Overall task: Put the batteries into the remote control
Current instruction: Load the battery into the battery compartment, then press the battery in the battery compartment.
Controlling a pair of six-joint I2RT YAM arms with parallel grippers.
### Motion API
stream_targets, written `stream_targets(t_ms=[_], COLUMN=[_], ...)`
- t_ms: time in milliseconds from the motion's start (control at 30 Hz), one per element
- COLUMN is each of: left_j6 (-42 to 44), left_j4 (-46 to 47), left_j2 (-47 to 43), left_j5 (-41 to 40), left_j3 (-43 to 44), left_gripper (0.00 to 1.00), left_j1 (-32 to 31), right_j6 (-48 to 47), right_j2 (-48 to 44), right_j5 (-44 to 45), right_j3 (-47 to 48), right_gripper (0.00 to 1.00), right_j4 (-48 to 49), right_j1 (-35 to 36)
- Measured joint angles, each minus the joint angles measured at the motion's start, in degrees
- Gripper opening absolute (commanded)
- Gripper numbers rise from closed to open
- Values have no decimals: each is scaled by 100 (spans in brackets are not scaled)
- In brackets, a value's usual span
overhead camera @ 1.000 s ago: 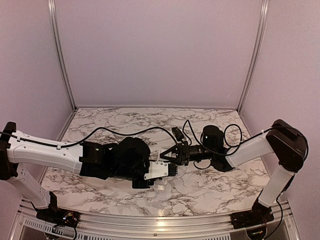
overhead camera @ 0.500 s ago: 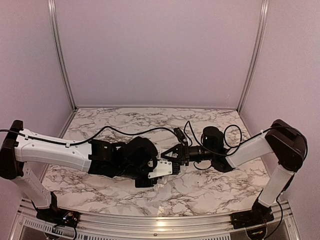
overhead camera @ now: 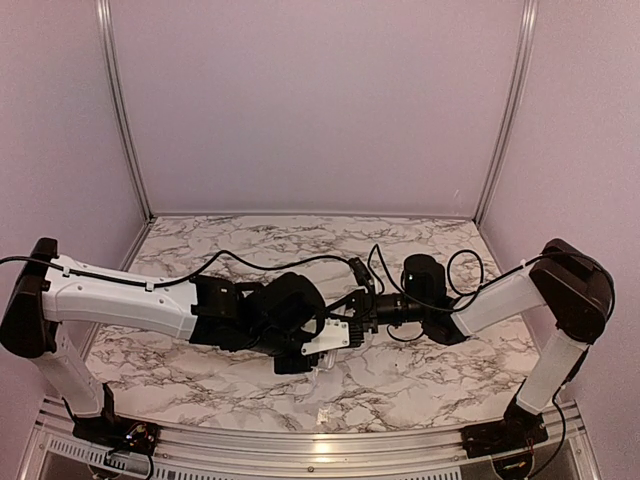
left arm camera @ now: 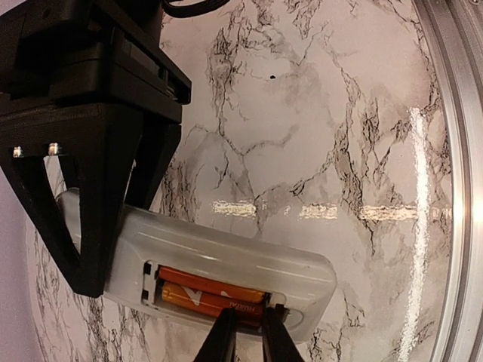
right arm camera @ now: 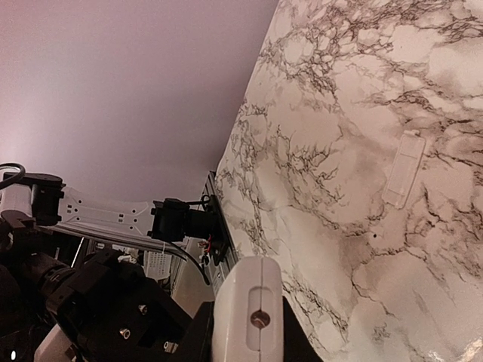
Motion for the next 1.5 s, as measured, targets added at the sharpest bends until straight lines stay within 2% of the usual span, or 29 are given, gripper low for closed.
stream_targets(t_ms=[400, 567, 700, 767, 867, 1033, 1200, 1367, 1500], left_j6=[-118, -225, -374, -442, -693, -1596, -2857, -3731, -4083], left_j4=[61, 319, 490, 601, 850, 1309, 1727, 2273, 2594], left_j2=[-205, -778, -1237, -1408, -1727, -2011, -2046, -1939, -1641], left_j5=[402, 387, 382, 393, 387, 417, 627, 1130, 1521], left_j3=[-50, -363, -662, -778, -1010, -1290, -1521, -1620, -1617], left_gripper=[22, 32, 46, 60, 74, 84, 84, 71, 62], left_j1=[83, 157, 286, 302, 304, 398, 682, 793, 789], right_j6=[-13, -57, -107, -140, -157, -168, -295, -496, -619], right_j2=[-85, -286, -372, -372, -372, -387, -494, -693, -774], right_j5=[-101, -396, -603, -647, -680, -682, -671, -645, -638], right_j3=[13, 96, 129, 133, 133, 133, 136, 197, 254], right_gripper=[0, 0, 0, 0, 0, 0, 0, 0, 0], right_j4=[-116, -122, -125, -140, -140, -74, 7, 9, 2], right_j1=[11, 4, -28, -35, -63, -74, -87, -87, -87])
